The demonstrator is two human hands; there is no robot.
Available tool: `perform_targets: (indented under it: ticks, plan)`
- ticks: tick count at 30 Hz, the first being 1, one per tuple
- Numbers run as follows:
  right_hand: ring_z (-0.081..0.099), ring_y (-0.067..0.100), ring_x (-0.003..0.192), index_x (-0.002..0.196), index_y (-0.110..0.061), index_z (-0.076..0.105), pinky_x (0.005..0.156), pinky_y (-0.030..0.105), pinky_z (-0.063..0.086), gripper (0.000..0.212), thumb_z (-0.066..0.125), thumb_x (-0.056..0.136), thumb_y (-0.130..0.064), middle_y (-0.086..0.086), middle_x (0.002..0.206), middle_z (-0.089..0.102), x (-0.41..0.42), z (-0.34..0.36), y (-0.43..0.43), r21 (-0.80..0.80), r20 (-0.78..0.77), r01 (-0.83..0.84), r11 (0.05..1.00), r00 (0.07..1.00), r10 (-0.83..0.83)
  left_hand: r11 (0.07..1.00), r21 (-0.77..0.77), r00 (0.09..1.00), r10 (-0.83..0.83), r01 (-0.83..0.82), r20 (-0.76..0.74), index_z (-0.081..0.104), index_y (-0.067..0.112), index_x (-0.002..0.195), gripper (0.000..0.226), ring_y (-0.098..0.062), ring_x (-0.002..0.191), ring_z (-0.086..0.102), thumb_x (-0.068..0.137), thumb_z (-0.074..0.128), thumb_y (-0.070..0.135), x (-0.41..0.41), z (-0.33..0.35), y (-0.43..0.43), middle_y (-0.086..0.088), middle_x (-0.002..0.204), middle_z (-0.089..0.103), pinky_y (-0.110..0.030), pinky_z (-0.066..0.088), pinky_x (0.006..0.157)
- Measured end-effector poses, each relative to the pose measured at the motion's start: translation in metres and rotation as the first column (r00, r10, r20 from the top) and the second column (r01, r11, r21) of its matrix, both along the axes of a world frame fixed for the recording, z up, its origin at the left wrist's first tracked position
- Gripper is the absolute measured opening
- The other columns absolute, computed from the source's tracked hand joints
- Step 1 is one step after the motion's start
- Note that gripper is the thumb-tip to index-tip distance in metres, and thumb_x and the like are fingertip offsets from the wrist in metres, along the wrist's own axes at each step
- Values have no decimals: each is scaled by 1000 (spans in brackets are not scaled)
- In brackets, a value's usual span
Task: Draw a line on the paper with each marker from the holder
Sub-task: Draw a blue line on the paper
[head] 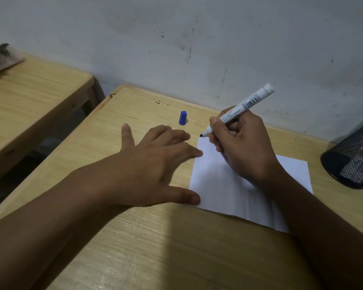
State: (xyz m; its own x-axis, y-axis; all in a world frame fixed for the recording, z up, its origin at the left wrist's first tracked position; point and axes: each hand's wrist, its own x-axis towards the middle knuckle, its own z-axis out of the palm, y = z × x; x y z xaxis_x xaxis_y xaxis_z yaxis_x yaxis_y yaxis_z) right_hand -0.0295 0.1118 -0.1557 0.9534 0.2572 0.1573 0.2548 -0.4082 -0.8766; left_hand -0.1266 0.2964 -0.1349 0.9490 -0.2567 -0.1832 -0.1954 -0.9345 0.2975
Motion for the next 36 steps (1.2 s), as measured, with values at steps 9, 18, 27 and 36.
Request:
perform_targets:
  ticks: [9, 18, 27, 36]
  plan:
    - [70, 9, 68, 104, -13, 65, 64, 21, 54, 21, 60, 99, -33, -4, 80, 72, 1, 1, 0, -31, 12, 2, 1000, 1000, -2, 998, 58, 999, 12, -9, -43, 12, 62, 139, 81, -10, 146, -22, 67, 37, 86, -1, -1, -2, 19, 162, -8, -77, -9, 106]
    - [74, 18, 78, 92, -20, 64, 78, 45, 64, 11, 61, 98, -29, -1, 80, 71, -2, 2, 0, -37, 11, -12, 999, 1000, 12, 998, 54, 999, 17, -14, -48, 13, 61, 140, 80, -10, 147, -21, 69, 41, 84, -1, -1, -2, 18, 162, -7, -77, -10, 106]
    - [73, 18, 73, 89, -15, 65, 72, 45, 64, 17, 62, 97, -29, -3, 74, 70, -4, 1, -1, -65, 50, -45, 997, 998, 49, 999, 53, 999, 8, -5, -51, 15, 60, 141, 79, -10, 147, -21, 70, 43, 83, -1, -1, -3, 18, 162, -6, -77, -10, 106]
    - [52, 19, 47, 94, 11, 63, 46, 30, 43, 29, 60, 99, -17, 14, 64, 63, 5, 29, -14, 439, -113, 72, 896, 993, -25, 989, -143, 998, 45, -40, 35, 42, 52, 128, 74, -5, 145, 3, 62, 58, 83, -6, 2, 1, 19, 153, 28, -74, -5, 110]
